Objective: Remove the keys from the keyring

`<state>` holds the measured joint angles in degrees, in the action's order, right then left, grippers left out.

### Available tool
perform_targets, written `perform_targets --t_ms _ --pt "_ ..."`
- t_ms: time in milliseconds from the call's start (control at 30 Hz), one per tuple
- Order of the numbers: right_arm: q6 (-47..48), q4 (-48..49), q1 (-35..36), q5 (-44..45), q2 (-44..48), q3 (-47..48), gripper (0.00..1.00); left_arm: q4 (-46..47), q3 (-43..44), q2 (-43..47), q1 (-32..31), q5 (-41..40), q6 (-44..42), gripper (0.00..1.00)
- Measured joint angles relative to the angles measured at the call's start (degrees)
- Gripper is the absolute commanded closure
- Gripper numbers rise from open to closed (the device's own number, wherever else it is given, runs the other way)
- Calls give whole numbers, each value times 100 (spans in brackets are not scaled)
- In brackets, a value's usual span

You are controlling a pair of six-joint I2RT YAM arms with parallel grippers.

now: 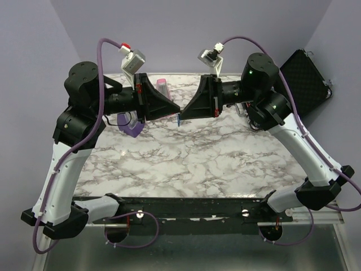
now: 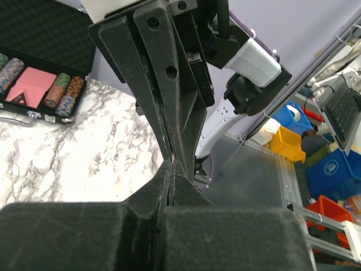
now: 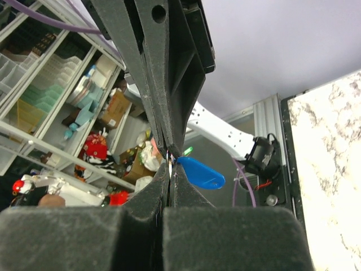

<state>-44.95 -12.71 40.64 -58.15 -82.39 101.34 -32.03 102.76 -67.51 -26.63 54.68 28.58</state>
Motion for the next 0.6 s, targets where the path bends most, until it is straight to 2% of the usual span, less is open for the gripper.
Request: perform_targets --t_ms 267,600 --pt "417 -1067 2 -369 -55 330 99 -636 227 -122 -367 22 -619 100" --pt "905 -2201 177 -616 -208 599 99 -1182 262 -251 -588 269 -997 100"
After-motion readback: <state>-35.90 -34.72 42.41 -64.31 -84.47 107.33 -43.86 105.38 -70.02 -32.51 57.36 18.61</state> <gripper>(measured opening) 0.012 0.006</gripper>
